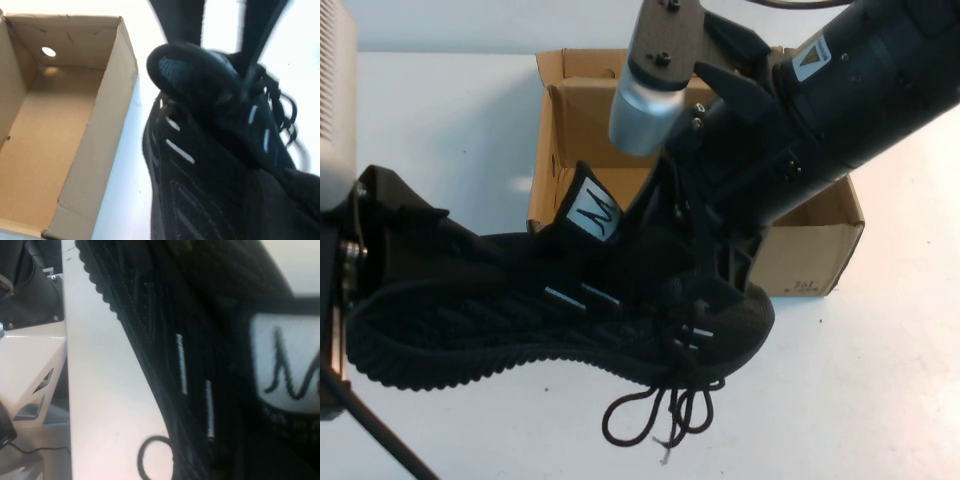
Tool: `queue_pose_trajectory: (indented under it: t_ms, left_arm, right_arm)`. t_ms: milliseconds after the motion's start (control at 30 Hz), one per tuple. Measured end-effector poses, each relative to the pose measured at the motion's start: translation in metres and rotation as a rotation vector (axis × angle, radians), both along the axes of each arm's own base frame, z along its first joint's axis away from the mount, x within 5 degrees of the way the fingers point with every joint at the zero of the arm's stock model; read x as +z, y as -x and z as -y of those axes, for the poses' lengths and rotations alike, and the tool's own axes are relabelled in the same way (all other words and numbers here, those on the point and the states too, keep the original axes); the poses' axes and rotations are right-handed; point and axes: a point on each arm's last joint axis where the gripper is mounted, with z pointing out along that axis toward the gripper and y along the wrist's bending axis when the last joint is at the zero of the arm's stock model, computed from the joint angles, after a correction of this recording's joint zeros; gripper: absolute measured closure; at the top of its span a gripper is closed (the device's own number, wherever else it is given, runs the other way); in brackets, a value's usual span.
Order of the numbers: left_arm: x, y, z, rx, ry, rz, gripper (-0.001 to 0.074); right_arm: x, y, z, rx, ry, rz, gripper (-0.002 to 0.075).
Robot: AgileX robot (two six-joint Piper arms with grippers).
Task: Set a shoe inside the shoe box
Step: Place the shoe in the shoe box
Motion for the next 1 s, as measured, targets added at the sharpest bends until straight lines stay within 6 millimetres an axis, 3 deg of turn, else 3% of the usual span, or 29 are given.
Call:
queue_pose_trajectory:
  t_ms: [67, 133, 400, 467, 633, 733, 1000]
  left_arm:
    - [0.0, 0.0, 0.0, -0.001, 0.002, 0.003, 0.0715]
    - [0.0, 0.0, 0.0, -0.001, 0.004, 0.002, 0.0715]
    - [0.001, 0.0, 0.001, 0.023, 0.022, -0.024, 0.0693]
    - [0.003, -0.001, 0.002, 0.039, 0.056, -0.034, 0.0631]
    - [0.009, -0.002, 0.004, 0.102, 0.131, -0.071, 0.029]
    - [0.011, -0.005, 0.004, 0.148, 0.162, -0.081, 0.016]
    - [0.015, -0.017, -0.001, 0.306, 0.211, -0.043, 0.0101]
  right_arm:
    - [0.0, 0.0, 0.0, -0.001, 0.002, 0.002, 0.0642]
    - [0.0, 0.0, 0.0, -0.001, 0.002, 0.002, 0.0676]
    - [0.0, 0.0, 0.0, -0.001, 0.005, 0.004, 0.0677]
    - [-0.001, -0.001, 0.0, -0.003, 0.011, 0.007, 0.0677]
    - [-0.007, -0.007, 0.002, -0.015, 0.07, 0.046, 0.0701]
    - [-0.01, -0.01, 0.005, -0.027, 0.114, 0.081, 0.071]
    - [-0.014, -0.022, 0.017, -0.084, 0.218, 0.153, 0.0711]
